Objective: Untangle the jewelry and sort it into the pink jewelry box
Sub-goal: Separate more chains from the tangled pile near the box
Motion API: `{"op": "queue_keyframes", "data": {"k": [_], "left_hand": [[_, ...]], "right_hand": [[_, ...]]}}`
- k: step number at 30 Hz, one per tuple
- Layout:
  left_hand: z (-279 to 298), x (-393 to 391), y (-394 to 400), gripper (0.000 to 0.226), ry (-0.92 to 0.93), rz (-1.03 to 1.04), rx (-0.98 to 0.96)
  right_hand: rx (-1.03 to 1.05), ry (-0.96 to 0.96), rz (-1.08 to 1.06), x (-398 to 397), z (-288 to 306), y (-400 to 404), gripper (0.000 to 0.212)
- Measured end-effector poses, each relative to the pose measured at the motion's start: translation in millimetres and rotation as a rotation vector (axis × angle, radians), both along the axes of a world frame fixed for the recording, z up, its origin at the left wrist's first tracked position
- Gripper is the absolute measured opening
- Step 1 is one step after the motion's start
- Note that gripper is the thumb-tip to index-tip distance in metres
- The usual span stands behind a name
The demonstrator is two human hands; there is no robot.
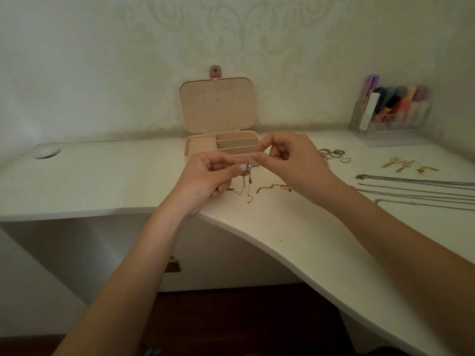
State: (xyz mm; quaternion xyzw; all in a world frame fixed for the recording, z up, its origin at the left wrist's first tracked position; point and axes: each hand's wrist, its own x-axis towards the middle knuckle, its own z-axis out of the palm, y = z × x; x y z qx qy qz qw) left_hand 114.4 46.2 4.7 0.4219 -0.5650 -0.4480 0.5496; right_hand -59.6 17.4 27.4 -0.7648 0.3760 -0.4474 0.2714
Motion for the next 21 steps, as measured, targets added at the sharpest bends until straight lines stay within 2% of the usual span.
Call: {"op": "queue_keyframes", "data": {"k": [8,14,21], "left_hand": [[0.3,0.1,-0.1,0.022,0.003,-0.009,0.008],[1.4,-1.3,1.6,0.003,-0.024,0.016,0.013],[0.9,0.7,1.1,0.003,-0.044,0.028,0.013]], "right_hand": [[0.015,-0.015,0.012,1.3,-1.9,2.4,0.008],[-0.021,0.007,0.015,3.5,-2.5,2.9,0.006],[0.007,0.023,-0.022,3.1,-8.0,0.6,0.009]]}}
